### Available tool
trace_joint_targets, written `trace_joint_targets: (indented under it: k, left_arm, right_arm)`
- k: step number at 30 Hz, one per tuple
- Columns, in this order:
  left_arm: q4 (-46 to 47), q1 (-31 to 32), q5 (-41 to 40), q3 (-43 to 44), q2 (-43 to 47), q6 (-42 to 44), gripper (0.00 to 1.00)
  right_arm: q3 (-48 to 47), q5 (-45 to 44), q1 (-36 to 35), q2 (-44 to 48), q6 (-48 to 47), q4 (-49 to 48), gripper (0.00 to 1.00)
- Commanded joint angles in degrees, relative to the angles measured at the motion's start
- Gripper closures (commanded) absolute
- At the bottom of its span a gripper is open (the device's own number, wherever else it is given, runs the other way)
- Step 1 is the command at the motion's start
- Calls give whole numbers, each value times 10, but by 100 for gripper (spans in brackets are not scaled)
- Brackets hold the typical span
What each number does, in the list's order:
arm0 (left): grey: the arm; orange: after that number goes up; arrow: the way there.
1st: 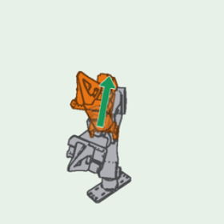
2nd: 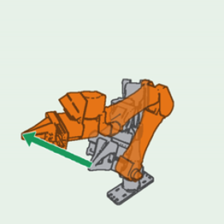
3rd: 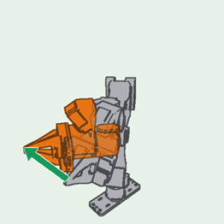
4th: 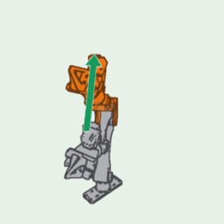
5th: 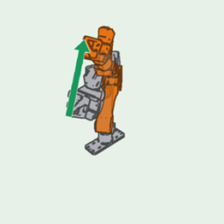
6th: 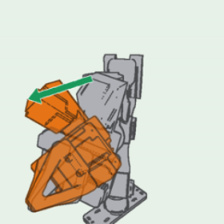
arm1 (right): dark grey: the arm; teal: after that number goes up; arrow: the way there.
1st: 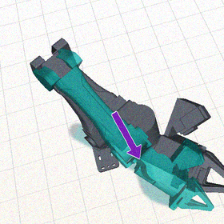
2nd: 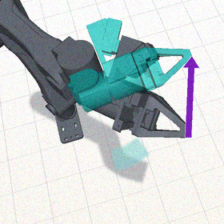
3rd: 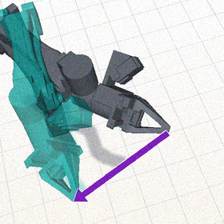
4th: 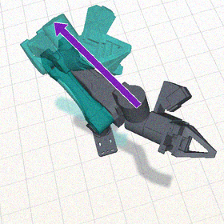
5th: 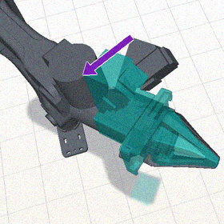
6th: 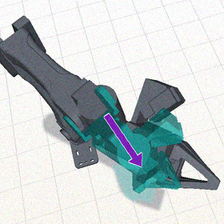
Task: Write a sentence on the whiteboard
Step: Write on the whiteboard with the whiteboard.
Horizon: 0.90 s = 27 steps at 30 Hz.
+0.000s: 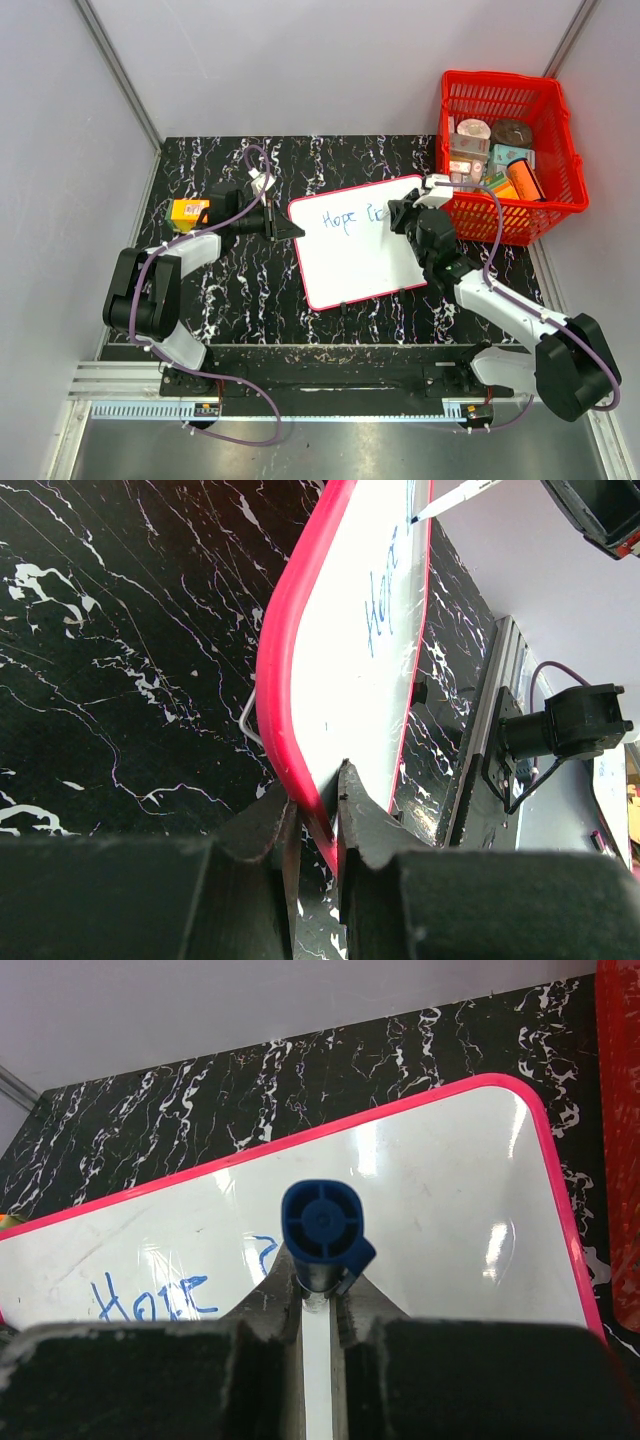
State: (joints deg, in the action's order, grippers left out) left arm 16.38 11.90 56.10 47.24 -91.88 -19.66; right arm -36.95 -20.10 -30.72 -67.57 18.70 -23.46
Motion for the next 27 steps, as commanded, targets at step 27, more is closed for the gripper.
trace_joint_targets:
  k: [27]
  left_arm:
    - [-3, 11, -78, 2, -18, 96, 100]
  right_arm:
    - [-59, -58, 9, -34, -15, 18, 100]
